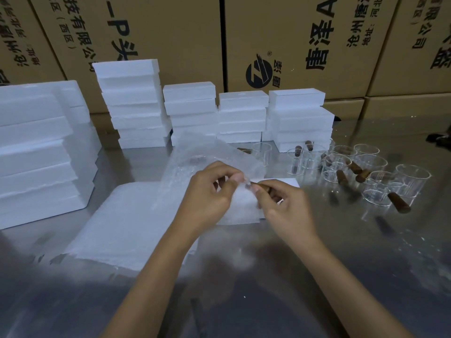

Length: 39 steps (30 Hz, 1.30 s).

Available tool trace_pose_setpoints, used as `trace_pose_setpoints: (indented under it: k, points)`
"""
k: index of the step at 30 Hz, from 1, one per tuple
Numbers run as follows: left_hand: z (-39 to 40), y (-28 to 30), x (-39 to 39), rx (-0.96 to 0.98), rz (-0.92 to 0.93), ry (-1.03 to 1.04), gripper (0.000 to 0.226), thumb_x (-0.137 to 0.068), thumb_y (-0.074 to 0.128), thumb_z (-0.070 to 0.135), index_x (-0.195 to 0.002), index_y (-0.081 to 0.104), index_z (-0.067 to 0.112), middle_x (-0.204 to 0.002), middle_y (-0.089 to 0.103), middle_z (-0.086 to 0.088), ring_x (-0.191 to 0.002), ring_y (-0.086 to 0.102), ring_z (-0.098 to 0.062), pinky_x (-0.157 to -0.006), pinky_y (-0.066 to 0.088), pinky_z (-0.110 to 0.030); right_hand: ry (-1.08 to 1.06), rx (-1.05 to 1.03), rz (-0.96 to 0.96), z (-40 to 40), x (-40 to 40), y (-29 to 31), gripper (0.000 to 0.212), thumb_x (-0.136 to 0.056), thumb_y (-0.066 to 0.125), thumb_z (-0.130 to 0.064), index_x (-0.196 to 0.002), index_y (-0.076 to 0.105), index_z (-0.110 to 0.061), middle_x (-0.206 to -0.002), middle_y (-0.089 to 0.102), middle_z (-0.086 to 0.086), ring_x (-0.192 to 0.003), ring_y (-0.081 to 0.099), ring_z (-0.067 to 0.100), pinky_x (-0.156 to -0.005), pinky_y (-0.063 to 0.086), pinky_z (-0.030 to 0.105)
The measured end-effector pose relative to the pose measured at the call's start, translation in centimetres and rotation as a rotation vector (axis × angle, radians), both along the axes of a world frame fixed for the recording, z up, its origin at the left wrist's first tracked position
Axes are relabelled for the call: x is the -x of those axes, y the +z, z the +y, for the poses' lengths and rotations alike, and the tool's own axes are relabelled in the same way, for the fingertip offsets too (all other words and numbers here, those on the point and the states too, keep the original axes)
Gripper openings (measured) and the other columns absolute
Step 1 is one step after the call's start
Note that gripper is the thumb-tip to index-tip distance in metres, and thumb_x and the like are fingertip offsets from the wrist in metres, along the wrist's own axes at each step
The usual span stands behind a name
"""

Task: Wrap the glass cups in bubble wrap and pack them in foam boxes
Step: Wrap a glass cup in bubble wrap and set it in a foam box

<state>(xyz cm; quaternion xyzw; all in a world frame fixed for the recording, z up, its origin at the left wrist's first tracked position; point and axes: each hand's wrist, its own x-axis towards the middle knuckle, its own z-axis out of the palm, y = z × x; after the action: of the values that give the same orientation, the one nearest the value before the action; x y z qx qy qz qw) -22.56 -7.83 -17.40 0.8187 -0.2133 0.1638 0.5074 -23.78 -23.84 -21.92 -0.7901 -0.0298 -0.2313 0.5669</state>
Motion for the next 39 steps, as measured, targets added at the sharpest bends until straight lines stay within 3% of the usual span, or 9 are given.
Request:
trace_pose_setpoints:
  k: [8,13,17,19,22,26,30,34,39]
  points:
    - [-1.1,-0.3,0.8,0.016,0.02,-0.046,0.013,-0.093,0.067,0.021,-0.086,0.076,0.025,-0.084,0.071,0.019,-0.08,0.062,-0.01,-0.066,0.04,-0.011,0.04,-0.486,0.202,-1.2,0.2,1.1,0.019,-0.094,0.067,-0.03,-0.083,0.079,-0.019,-0.073,0.076,-0.001,-0.06,0.059,0.004,-0.054,0.044,0.013]
    - [-2.0,0.0,1.9,0.124,0.124,-0.264,0.017,-0.089,0.069,0.007,-0.095,0.077,0.021,-0.08,0.076,0.007,-0.078,0.07,-0.007,-0.068,0.049,-0.023,0.269,-0.805,0.249,-1.3,0.1,1.7,0.021,-0.096,0.061,-0.022,-0.096,0.077,-0.008,-0.095,0.077,0.009,-0.082,0.074,0.016,-0.072,0.058,0.023]
    - [0.0,0.4,0.7,0.276,-0.231,0.241,0.019,-0.09,0.067,0.017,-0.106,0.067,0.028,-0.095,0.066,0.008,-0.088,0.059,-0.01,-0.081,0.047,-0.025,0.324,-0.938,0.356,-1.3,0.2,2.2,0.023,-0.094,0.058,-0.023,-0.105,0.073,-0.01,-0.096,0.077,0.01,-0.08,0.074,0.014,-0.067,0.059,0.022]
    - [1.6,0.3,-0.5,0.124,-0.283,0.481,0.041,-0.093,0.067,0.036,-0.131,0.051,0.031,-0.122,0.051,0.01,-0.116,0.047,-0.011,-0.102,0.037,-0.027,0.335,-0.931,0.376,-1.5,0.2,2.4,0.022,-0.1,0.053,-0.023,-0.102,0.072,-0.011,-0.094,0.077,0.01,-0.074,0.073,0.013,-0.065,0.059,0.021]
    - [3.2,0.2,-1.8,0.188,0.082,0.307,0.067,-0.088,0.058,0.058,-0.147,0.039,0.032,-0.138,0.049,0.018,-0.126,0.045,0.007,-0.105,0.034,-0.019,0.355,-0.846,0.407,-1.3,0.4,2.6,0.024,-0.103,0.048,-0.02,-0.101,0.071,-0.013,-0.093,0.076,0.011,-0.068,0.072,0.014,-0.059,0.058,0.021]
    - [3.3,-0.8,-2.1,0.38,0.313,-0.073,0.039,-0.098,0.061,0.027,-0.136,0.057,0.024,-0.121,0.07,0.011,-0.115,0.065,-0.008,-0.094,0.053,-0.022,0.369,-0.773,0.44,-0.6,0.7,3.0,0.021,-0.094,0.059,-0.024,-0.102,0.067,-0.007,-0.094,0.073,0.016,-0.066,0.068,0.021,-0.06,0.057,0.024]
    - [1.6,-1.5,-1.5,0.534,0.434,-0.294,0.053,-0.086,0.056,-0.001,-0.134,0.056,0.021,-0.12,0.072,-0.004,-0.111,0.068,-0.022,-0.085,0.057,-0.029,0.385,-0.771,0.469,-0.1,1.1,3.1,0.022,-0.097,0.057,-0.021,-0.109,0.066,-0.004,-0.104,0.07,0.021,-0.073,0.069,0.028,-0.059,0.059,0.028]
    - [0.9,-1.4,-1.3,0.725,0.55,-0.44,0.066,-0.077,0.052,-0.005,-0.14,0.051,0.015,-0.122,0.07,-0.01,-0.111,0.068,-0.024,-0.081,0.058,-0.033,0.395,-0.466,0.383,-0.3,1.6,2.1,0.036,-0.099,0.057,-0.035,-0.124,0.066,-0.011,-0.116,0.073,0.01,-0.108,0.07,0.026,-0.095,0.056,0.041]
    - [1.0,-0.8,-1.0,0.775,0.606,-0.524,0.057,-0.087,0.063,0.008,-0.141,0.05,0.018,-0.135,0.063,-0.01,-0.123,0.061,-0.029,-0.086,0.057,-0.047,0.339,-0.328,0.278,0.0,1.4,1.8,0.024,-0.1,0.059,-0.029,-0.118,0.069,-0.019,-0.106,0.077,-0.001,-0.099,0.073,0.015,-0.078,0.059,0.027]
